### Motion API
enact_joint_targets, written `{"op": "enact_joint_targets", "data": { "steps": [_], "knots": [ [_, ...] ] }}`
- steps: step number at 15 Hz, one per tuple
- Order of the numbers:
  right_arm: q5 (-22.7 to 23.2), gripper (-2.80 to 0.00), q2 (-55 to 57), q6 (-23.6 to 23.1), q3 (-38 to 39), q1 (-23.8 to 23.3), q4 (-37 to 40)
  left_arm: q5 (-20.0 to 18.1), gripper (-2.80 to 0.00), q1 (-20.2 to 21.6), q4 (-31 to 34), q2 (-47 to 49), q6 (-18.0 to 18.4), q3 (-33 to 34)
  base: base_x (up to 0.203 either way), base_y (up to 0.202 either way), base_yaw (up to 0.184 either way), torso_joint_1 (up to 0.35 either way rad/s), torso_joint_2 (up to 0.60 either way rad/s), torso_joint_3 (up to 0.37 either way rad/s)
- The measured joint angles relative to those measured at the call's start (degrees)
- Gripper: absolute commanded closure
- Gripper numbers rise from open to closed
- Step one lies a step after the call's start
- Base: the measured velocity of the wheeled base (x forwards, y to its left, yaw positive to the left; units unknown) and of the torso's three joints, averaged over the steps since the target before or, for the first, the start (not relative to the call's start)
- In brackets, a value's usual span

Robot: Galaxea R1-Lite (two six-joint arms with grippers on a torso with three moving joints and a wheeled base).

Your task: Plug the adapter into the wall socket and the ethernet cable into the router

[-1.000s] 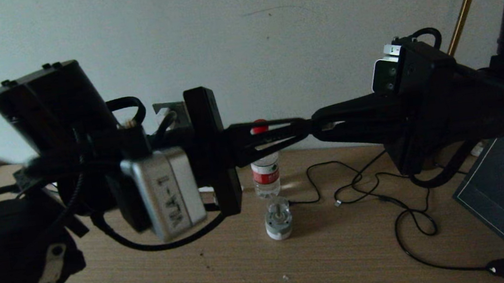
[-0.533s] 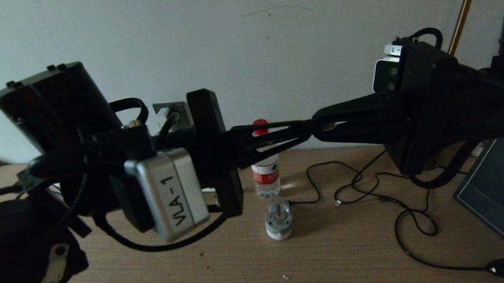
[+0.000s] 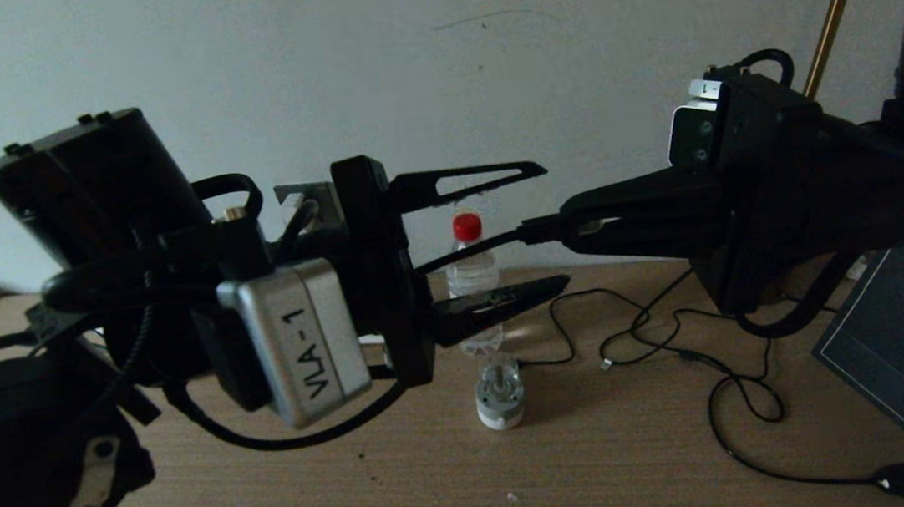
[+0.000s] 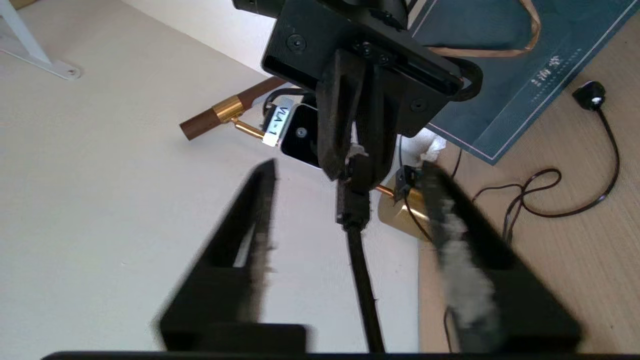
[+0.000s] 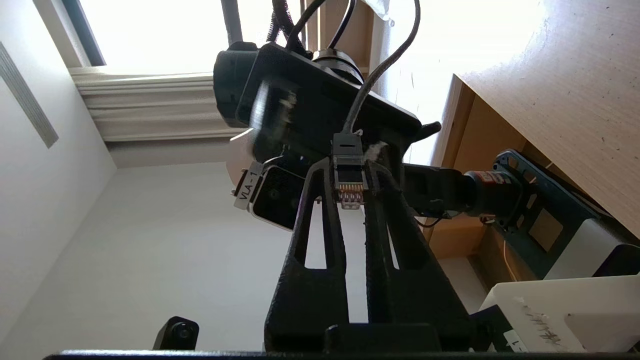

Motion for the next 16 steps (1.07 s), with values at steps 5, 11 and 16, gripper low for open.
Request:
{"op": "enact_joint_targets", "data": {
  "steps": [5,11,16],
  "knots": [
    [0.0,0.00,-0.6,0.0,0.7,0.0,0.0,0.0,-2.80,1.0,0.0,0.5,0.0,-0.7,0.000,0.000,0.000,0.000,0.00,0.000],
    [0.4,0.00,-0.8,0.0,0.9,0.0,0.0,0.0,-2.80,1.4,0.0,1.1,-0.2,-0.7,0.000,0.000,0.000,0.000,0.00,0.000],
    [0.5,0.00,-0.8,0.0,0.9,0.1,0.0,0.1,0.00,1.5,0.0,1.2,-0.5,-0.9,0.000,0.000,0.000,0.000,0.00,0.000]
  ]
}}
